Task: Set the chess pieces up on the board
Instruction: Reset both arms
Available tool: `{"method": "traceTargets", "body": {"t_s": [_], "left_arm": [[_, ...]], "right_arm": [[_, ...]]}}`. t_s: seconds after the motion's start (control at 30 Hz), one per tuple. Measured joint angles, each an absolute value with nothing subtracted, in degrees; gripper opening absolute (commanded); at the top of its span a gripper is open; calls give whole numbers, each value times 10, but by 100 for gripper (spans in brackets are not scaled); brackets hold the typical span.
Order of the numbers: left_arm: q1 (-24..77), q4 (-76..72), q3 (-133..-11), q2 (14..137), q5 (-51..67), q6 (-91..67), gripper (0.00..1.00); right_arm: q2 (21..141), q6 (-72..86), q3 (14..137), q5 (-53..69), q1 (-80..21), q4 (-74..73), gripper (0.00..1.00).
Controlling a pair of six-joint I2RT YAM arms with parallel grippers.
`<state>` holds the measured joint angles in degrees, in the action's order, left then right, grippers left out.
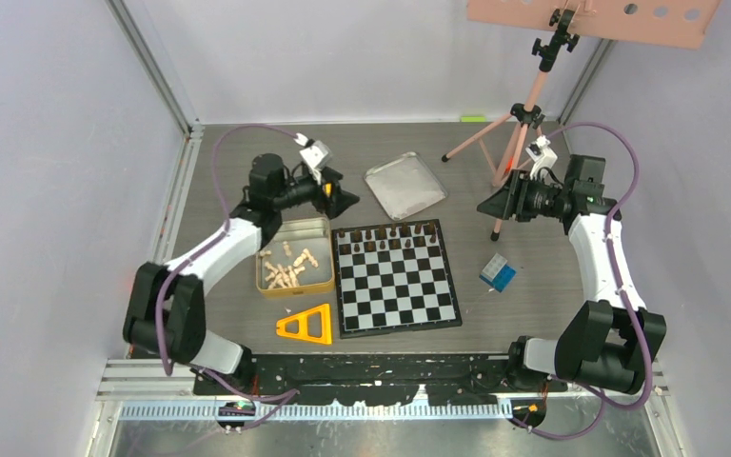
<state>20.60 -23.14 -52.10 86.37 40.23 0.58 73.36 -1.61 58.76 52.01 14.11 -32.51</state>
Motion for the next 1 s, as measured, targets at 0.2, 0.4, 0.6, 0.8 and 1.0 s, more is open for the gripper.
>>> {"method": "traceTargets", "body": {"t_s": [0.2,0.4,0.6,0.8,1.0], "left_arm": [[125,-63,-551,760,377,32,82],[5,74,-552,665,307,58,100],[2,148,-517,548,148,106,100],[2,206,-472,455,56,112,100],[3,267,-471,392,34,130,100]], "right_arm": [[729,-46,626,488,141,-366,74],[729,-73,677,433,141,-409,98],[726,-74,701,384,141,-419,100],[681,-40,663,362,141,-404,99],[608,-23,601,326,141,-404,100]]}}
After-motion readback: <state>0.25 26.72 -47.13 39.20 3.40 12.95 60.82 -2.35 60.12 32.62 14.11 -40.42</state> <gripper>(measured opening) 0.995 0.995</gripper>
